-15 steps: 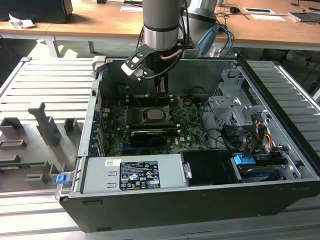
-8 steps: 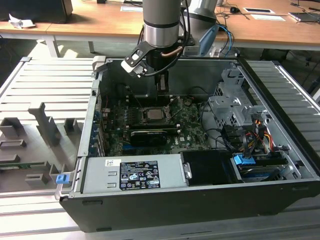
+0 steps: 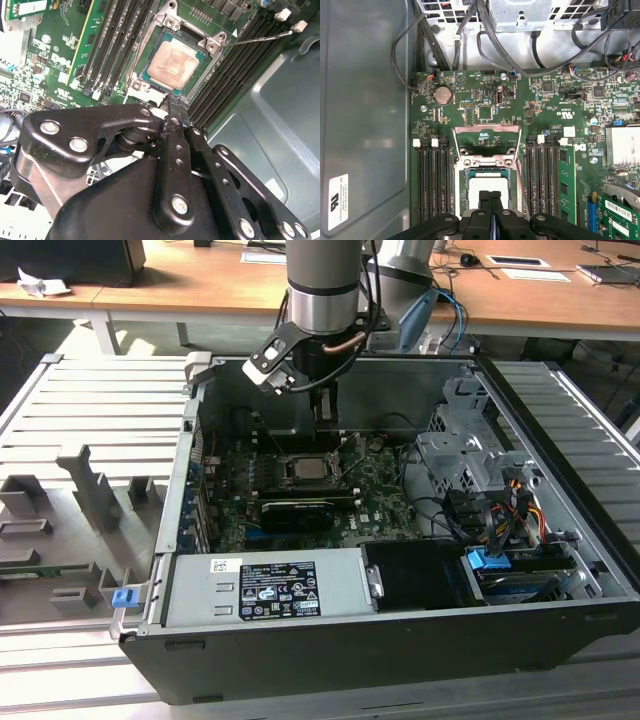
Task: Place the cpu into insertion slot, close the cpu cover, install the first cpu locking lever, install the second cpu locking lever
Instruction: 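Close the cpu cover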
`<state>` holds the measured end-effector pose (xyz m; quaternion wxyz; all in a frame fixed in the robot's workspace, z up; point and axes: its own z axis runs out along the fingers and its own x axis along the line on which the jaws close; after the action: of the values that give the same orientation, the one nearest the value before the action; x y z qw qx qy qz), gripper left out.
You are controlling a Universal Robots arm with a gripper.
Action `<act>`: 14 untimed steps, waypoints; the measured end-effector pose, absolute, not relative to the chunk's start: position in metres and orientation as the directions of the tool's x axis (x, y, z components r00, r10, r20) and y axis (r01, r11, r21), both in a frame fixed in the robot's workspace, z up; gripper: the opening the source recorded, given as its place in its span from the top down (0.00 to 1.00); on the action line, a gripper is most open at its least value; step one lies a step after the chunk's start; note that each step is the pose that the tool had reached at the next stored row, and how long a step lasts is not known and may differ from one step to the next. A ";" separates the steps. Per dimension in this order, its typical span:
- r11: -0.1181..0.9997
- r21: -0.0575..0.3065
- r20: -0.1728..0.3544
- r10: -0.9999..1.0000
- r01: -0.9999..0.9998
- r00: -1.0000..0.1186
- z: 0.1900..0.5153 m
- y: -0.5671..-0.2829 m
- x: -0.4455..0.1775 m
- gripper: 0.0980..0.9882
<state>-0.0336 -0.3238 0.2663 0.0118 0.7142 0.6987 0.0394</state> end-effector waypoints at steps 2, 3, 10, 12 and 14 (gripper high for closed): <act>-0.023 0.072 0.040 0.999 0.997 0.021 0.268 -0.324 -0.034 0.99; -0.023 0.072 0.040 0.999 0.997 0.020 0.269 -0.324 -0.034 0.99; -0.023 0.072 0.040 0.999 0.997 0.021 0.272 -0.324 -0.033 0.99; -0.023 0.072 0.040 0.999 0.997 0.021 0.272 -0.324 -0.032 0.99; -0.024 0.072 0.040 0.999 0.997 0.021 0.272 -0.324 -0.031 0.99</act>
<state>-0.0311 -0.3236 0.2716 0.0118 0.7143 0.6986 0.0394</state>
